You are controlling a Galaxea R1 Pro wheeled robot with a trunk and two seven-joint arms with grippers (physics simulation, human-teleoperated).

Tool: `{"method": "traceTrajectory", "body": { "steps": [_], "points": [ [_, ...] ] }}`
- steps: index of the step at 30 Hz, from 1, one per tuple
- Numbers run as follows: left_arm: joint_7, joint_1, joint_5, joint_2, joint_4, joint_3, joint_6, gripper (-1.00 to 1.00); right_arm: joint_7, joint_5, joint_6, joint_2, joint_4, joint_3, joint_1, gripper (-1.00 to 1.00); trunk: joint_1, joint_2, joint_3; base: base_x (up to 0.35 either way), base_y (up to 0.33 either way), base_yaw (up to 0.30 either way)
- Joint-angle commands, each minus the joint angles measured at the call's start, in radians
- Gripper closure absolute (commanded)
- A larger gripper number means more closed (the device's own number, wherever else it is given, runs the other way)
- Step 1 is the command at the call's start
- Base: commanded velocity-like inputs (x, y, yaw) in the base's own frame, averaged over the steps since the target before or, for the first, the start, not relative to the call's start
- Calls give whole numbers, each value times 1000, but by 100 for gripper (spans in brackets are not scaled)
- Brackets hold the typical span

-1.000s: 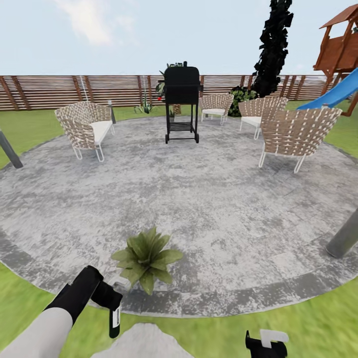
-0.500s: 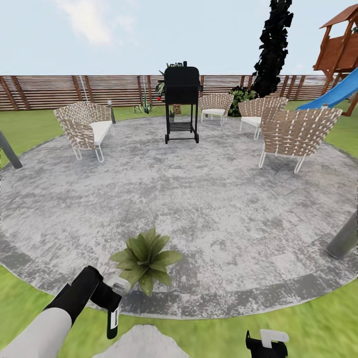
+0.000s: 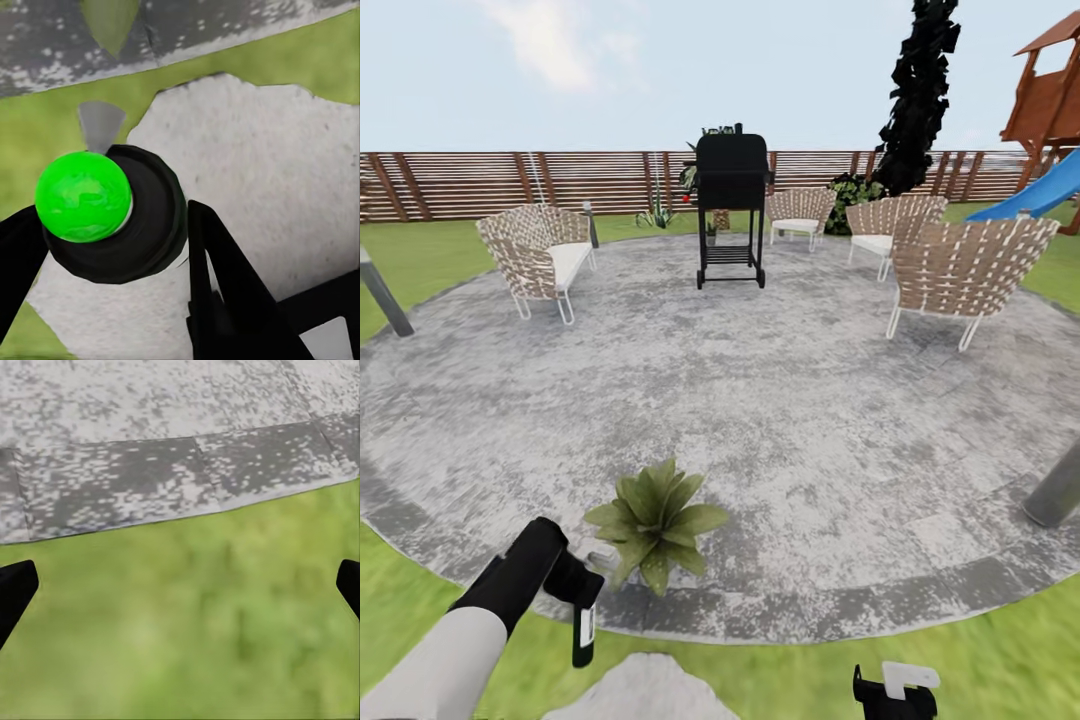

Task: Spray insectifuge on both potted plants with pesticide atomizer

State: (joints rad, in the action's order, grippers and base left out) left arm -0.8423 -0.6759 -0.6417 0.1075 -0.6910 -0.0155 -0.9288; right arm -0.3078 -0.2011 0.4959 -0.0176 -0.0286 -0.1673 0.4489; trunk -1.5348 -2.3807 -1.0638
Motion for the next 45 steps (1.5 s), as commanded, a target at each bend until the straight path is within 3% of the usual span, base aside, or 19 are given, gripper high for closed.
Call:
{"method": "traceTrajectory", "body": {
  "steps": [1,16,20,29,45],
  "points": [
    [-9,-1,-9,-1,-4,-2,-7,100,-4,-11,3,0,1,-8,1,-100,0,0,-1,72,-34,236],
    [-9,-5,-12,-3,-13,-3,-18,100,-4,-11,3,0,2,-8,1,-100,0,0,-1,-100,-172,44],
    [-9,-26,-11,-2,-13,-2,-57,100,-4,-11,3,1,2,-8,1,-100,0,0,-1,-173,-223,26],
    [-9,-42,-10,-10,-13,-1,-70,100,-4,-11,3,0,2,-8,1,-100,0,0,-1,204,-156,217],
    [-9,-49,-38,-11,-48,1,-73,100,-2,-15,3,-7,2,-8,1,-100,0,0,-1,49,-104,8]
  ]
}}
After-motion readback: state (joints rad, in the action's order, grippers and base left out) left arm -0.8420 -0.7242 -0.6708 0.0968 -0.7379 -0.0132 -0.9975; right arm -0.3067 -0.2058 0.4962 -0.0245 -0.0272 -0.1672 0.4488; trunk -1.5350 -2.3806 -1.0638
